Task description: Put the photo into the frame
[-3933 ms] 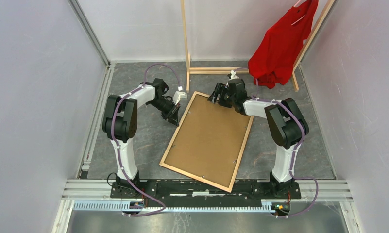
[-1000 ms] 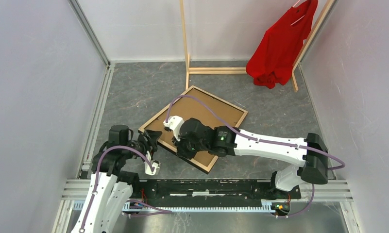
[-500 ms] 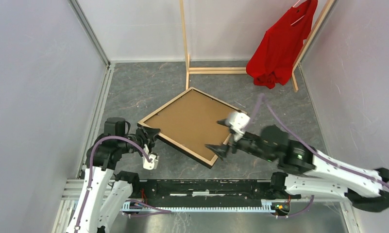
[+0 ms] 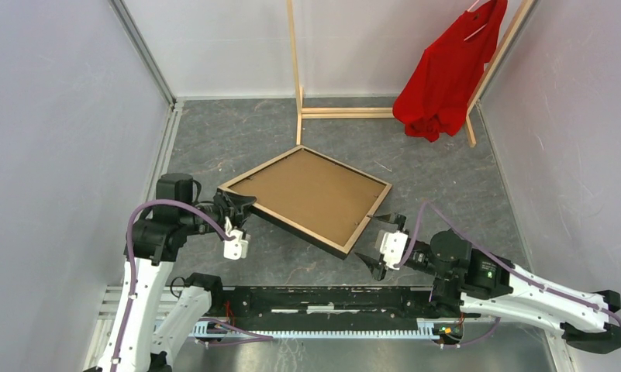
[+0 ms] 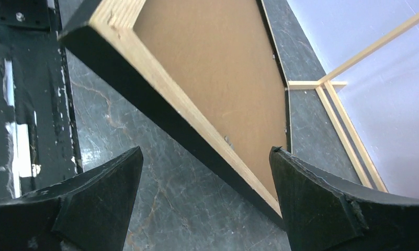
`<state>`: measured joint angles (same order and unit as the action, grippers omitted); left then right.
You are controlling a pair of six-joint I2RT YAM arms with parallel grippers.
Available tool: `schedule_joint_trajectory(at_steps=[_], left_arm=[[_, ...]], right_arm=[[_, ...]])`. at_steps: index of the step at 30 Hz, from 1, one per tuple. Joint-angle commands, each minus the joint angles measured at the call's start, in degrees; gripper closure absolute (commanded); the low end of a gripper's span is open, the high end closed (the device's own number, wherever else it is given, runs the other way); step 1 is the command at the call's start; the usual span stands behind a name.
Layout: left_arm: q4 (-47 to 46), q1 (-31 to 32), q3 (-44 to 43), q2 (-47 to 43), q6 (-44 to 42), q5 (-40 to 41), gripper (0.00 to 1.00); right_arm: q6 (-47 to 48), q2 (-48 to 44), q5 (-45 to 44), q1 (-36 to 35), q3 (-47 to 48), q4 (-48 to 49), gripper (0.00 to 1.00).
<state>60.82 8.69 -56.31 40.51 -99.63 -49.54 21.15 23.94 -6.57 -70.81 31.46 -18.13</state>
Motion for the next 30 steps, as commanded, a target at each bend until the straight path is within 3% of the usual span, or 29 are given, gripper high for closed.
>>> schedule_joint_trajectory(at_steps=[1,11,14,16,18,20,21,22,23,30], left_arm=[[-0.1,-0.3,-2.8,-0.6,5.3,-3.1,0.70],[0.8,-0.3,-4.4,0.2,4.9,-3.1,0.70],[1.1,-0.3,-5.0,0.4,5.5,-3.0,0.69],[1.0,-0.3,-5.5,0.6,6.5,-3.1,0.63],[0.8,-0.3,-6.5,1.2,8.1,-3.3,0.52],[-3.5,-0.2,-7.3,1.7,15.6,-3.7,0.33],[-5.5,-0.2,-7.6,1.7,18.7,-3.9,0.24],[-8.3,-0.2,-8.0,1.8,22.9,-4.0,0.07],[-10.6,-0.3,-8.6,2.1,27.5,-4.0,0.01],[-26.3,-0.3,-16.4,6.1,55.5,1.0,0.00]], right_arm=[[6.3,-1.7,2.3,0.0,-2.4,2.5,0.03],[14.6,8.0,-8.6,0.0,-8.2,22.2,0.12],[15.2,9.6,-10.4,0.0,-8.1,26.5,0.23],[14.8,9.9,-10.2,0.0,-7.6,28.1,0.38],[14.0,9.9,-9.5,0.0,-7.0,28.8,0.57],[12.4,10.0,-9.2,0.0,-5.6,28.2,0.72],[11.8,10.0,-9.0,0.0,-5.0,27.8,0.76],[10.9,9.9,-9.0,0.0,-4.5,27.4,0.80],[9.7,9.5,-9.1,0.0,-3.9,27.1,0.82],[-2.9,6.2,-9.9,0.0,1.4,25.8,0.85]])
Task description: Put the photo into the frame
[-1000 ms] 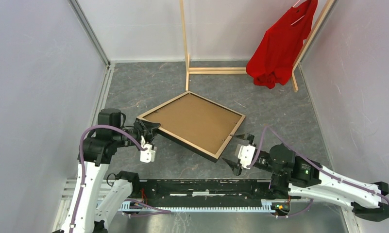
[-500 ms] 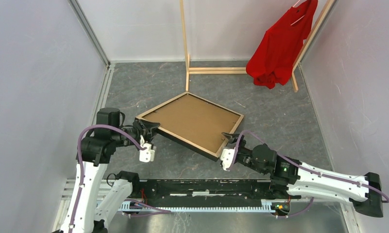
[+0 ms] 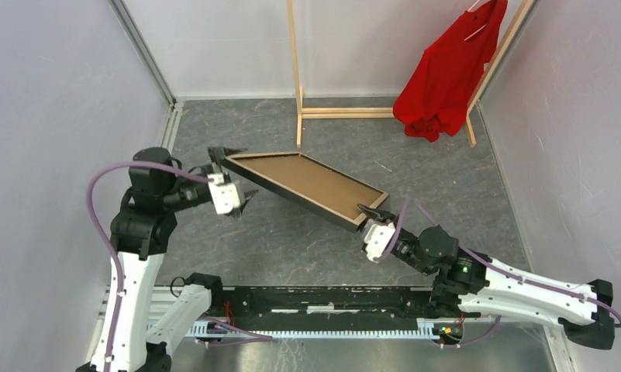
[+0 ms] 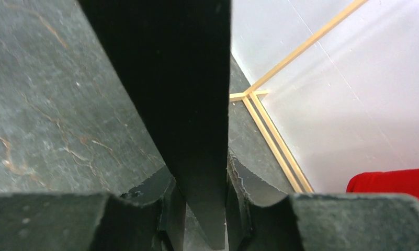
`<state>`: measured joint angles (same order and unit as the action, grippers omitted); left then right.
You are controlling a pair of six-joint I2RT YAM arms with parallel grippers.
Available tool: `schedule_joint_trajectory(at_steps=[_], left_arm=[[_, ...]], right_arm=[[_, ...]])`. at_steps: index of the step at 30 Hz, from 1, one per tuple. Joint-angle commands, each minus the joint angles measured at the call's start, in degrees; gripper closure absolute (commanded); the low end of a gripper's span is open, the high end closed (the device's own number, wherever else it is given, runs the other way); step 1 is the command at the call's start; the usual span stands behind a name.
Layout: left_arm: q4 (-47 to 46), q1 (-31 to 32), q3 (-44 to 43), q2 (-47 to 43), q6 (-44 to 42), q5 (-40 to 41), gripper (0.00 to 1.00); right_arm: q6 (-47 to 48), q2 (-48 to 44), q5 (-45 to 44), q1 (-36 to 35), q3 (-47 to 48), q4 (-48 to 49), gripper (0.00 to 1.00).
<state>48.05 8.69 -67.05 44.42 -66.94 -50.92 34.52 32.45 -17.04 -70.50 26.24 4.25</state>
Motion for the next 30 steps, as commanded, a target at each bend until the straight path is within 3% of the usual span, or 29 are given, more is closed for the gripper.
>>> schedule_joint_trajectory(at_steps=[1,4,7,10,13,18,24,30], left_arm=[[-16.6,-0.3,-6.7,2.7,27.8,4.5,0.00],[-20.5,-0.3,-12.1,5.4,38.2,10.6,0.00],[-16.1,-0.3,-22.0,11.3,45.8,14.6,0.00],[-10.1,-0.3,-29.6,16.1,48.7,16.3,0.00],[-8.5,-0.3,-30.5,17.0,49.7,17.7,0.00],[-8.1,-0.3,-28.2,16.5,49.5,18.5,0.02],[-3.5,-0.3,-28.4,18.9,48.1,21.5,0.10],[3.3,-0.3,-27.5,22.2,45.2,24.9,0.14]], right_arm=[[-18.8,-2.1,0.6,-0.3,8.2,3.1,0.86],[-26.8,0.0,-0.8,-0.3,14.1,1.0,0.86],[-34.2,5.0,-5.2,-0.3,22.4,-3.9,0.85],[-40.7,10.1,-6.5,-0.3,29.7,-10.6,0.87],[-45.9,12.7,-7.1,0.0,32.3,-12.4,0.89],[-58.1,12.0,-10.1,4.0,28.8,-11.7,0.93],[-71.1,13.8,-2.8,13.5,24.6,-10.9,0.96],[-80.7,11.6,2.2,22.6,12.4,-2.4,0.96]])
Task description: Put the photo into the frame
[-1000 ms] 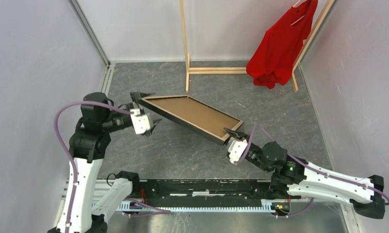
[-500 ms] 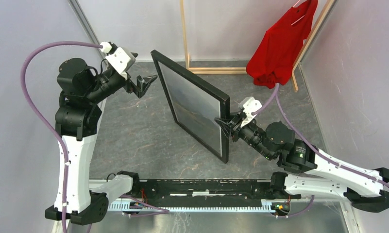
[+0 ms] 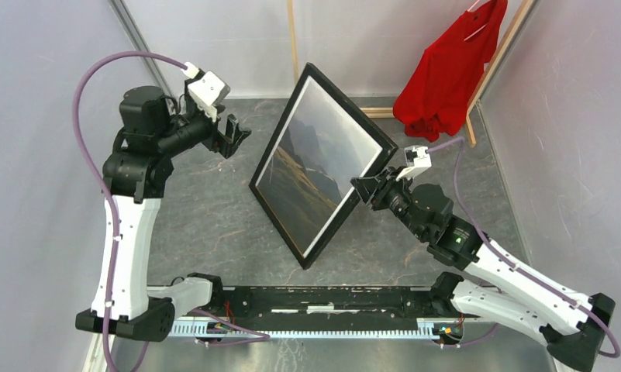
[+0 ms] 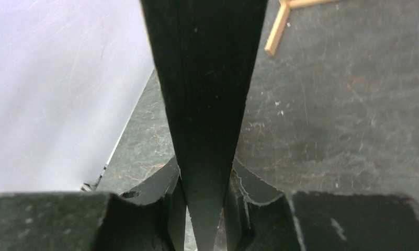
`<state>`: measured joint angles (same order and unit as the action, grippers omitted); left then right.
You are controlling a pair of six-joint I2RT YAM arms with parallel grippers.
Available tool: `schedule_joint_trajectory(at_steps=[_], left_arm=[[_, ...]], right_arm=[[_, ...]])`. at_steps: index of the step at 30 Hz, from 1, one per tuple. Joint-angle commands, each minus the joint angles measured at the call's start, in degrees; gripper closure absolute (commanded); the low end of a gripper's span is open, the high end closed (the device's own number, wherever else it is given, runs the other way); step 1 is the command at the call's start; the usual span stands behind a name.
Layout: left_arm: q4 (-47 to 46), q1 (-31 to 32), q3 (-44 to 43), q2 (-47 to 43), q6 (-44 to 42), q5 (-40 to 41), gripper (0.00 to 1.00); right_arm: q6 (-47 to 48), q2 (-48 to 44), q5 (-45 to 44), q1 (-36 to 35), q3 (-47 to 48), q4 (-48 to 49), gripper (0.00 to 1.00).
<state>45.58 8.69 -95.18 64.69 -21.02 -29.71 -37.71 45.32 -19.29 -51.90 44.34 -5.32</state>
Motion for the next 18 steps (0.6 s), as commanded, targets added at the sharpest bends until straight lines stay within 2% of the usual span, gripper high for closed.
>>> schedule_joint_trajectory(at_steps=[1,7,18], left_arm=[[6.7,-0.3,1.1,2.4,-1.4,4.5,0.14],[7.9,-0.3,6.3,3.6,-4.9,8.6,0.16],[6.4,-0.3,13.5,3.6,-6.6,9.6,0.14]], right_arm=[[-10.1,-1.8,4.5,5.1,-7.4,7.7,0.96],[-19.1,-5.9,3.8,9.0,-17.8,10.1,0.96],[-38.1,-11.3,1.6,9.6,-38.1,15.6,0.92]])
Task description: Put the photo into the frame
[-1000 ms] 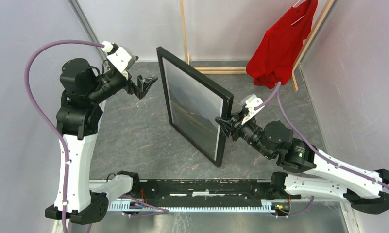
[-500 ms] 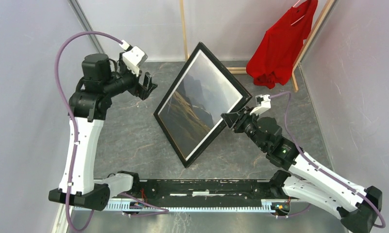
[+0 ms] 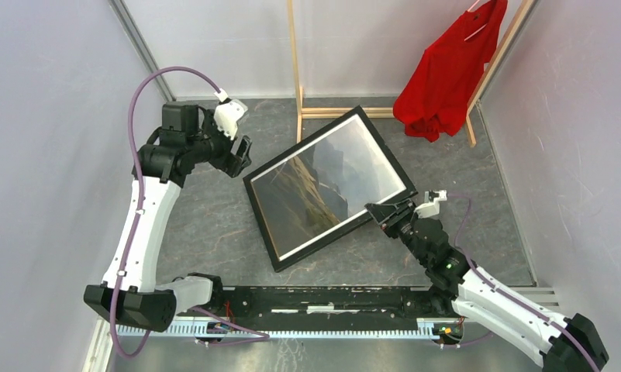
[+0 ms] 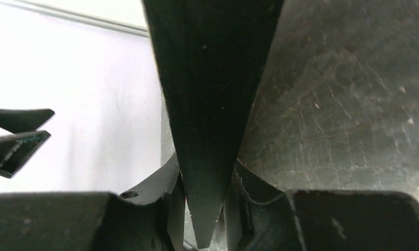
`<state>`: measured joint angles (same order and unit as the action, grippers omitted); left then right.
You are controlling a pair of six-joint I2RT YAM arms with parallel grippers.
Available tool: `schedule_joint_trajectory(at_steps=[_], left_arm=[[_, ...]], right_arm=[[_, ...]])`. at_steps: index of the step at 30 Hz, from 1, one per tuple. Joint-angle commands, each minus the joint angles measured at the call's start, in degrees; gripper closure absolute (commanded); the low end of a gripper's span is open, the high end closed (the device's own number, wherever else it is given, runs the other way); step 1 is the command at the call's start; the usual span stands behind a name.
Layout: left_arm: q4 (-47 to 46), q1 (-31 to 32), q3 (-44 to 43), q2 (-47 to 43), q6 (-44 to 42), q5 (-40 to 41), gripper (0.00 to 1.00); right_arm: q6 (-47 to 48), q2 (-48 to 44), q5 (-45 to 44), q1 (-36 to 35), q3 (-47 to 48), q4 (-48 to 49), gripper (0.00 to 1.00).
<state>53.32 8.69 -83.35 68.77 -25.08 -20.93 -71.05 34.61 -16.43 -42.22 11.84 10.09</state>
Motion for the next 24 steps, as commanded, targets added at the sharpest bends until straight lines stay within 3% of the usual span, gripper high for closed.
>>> schedule_joint_trajectory(at_steps=[1,6,16,18,19,20,21,24], left_arm=[[-1.4,-0.3,2.2,-0.5,-2.9,1.0,0.14],[-1.4,-0.3,4.8,0.0,-4.0,2.7,0.13],[-2.1,-0.3,8.9,0.0,-5.1,3.5,0.11],[-2.4,-0.3,9.3,0.0,-5.2,3.5,0.11],[-2.6,-0.3,9.5,0.0,-5.2,3.4,0.11],[-2.6,-0.2,9.5,0.2,-5.2,3.3,0.11],[-2.6,-0.2,9.7,0.2,-5.2,3.1,0.11],[-2.7,-0.3,9.8,0.7,-5.0,3.1,0.11]], right_arm=[[-7.2,-1.1,-1.6,-0.1,-7.7,1.6,0.92],[-14.0,-2.0,-3.8,-0.1,-15.7,6.4,0.90],[-17.0,2.8,-2.6,-0.1,-18.2,8.7,0.76],[-17.4,3.0,-2.1,-0.1,-18.4,8.4,0.64],[-17.3,3.2,-2.2,-0.1,-18.5,8.2,0.50],[-17.1,3.2,-2.2,-0.1,-18.4,8.0,0.17],[-16.6,3.4,-2.3,-0.1,-18.0,7.8,0.02],[-15.3,3.5,-3.0,-0.1,-16.3,5.6,0.02]])
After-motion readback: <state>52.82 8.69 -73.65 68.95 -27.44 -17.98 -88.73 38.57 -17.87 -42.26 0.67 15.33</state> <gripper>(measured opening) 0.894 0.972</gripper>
